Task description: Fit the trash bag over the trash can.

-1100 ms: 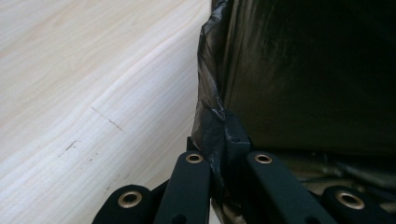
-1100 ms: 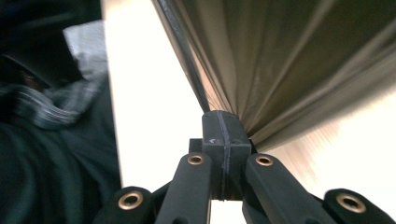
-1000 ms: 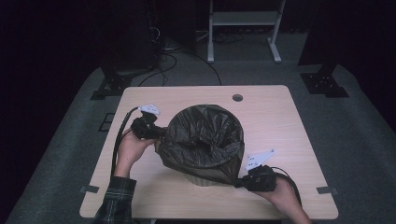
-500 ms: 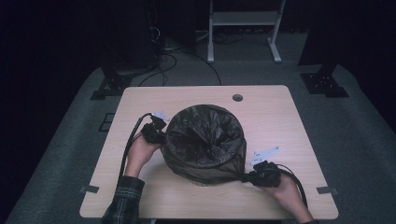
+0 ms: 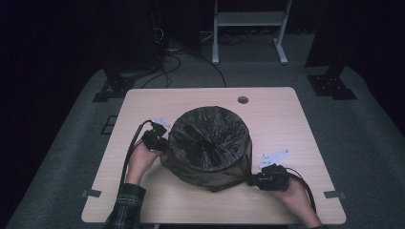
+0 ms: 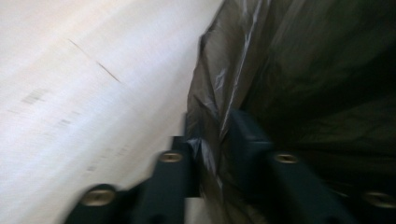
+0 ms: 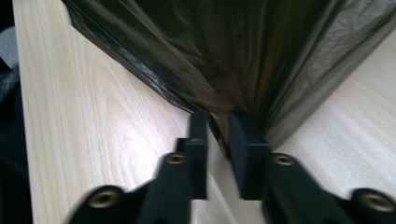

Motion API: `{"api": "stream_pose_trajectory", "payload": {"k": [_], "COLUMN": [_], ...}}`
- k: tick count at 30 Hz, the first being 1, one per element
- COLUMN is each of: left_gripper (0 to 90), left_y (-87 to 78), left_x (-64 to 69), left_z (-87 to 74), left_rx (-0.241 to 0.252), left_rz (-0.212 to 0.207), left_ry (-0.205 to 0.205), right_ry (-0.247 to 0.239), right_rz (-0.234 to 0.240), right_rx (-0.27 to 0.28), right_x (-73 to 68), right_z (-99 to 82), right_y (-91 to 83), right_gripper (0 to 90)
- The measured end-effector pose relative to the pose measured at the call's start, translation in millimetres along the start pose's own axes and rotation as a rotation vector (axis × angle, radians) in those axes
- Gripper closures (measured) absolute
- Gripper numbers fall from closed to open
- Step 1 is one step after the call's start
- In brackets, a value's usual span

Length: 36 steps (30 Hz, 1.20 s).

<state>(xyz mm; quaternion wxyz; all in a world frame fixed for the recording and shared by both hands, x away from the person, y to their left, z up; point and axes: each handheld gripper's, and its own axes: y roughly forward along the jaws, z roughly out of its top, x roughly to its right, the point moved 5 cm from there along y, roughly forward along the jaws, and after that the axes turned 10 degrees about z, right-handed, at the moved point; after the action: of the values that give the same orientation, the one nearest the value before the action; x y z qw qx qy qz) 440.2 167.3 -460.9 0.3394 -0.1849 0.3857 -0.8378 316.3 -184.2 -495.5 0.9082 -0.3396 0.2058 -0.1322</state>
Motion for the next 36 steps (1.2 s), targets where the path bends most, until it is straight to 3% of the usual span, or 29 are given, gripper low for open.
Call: {"api": "stream_pose_trajectory", "payload": {"k": [6, 11, 12, 14, 20, 28, 36], "left_gripper": [37.0, 17.4, 17.2, 8.4, 0.0, 0.0, 0.0], "left_y": [-32.0, -51.1, -51.1, -58.4, -69.0, -69.2, -52.2], "left_x": [-2.2, -0.4, -0.4, 1.8, 6.8, 24.1, 39.9], "left_z": [5.2, -1.0, -1.0, -10.1, -36.4, -73.4, -98.3], "left_rx": [0.125, 0.161, 0.161, 0.161, 0.165, 0.137, 0.096], "left_rz": [0.017, 0.048, 0.048, 0.068, 0.102, 0.087, 0.064], "left_ry": [-0.005, 0.014, 0.014, 0.039, 0.078, 0.123, 0.167], "right_ry": [0.004, 0.019, 0.019, 0.007, -0.050, -0.084, -0.141], "right_rz": [-0.020, -0.024, -0.025, -0.024, -0.032, -0.034, -0.020], "right_rx": [0.041, 0.061, 0.067, 0.091, 0.183, 0.275, 0.279], "right_x": [-1.4, -2.8, -3.5, -5.3, -8.4, -16.5, -29.3], "right_z": [4.3, 5.8, 6.6, 8.7, 17.1, 41.6, 82.4], "right_y": [-9.4, -18.1, -20.0, -25.0, -41.7, -70.8, -95.4], "right_gripper": [45.1, 17.5, 14.5, 10.0, 9.9, 9.9, 9.9]}}
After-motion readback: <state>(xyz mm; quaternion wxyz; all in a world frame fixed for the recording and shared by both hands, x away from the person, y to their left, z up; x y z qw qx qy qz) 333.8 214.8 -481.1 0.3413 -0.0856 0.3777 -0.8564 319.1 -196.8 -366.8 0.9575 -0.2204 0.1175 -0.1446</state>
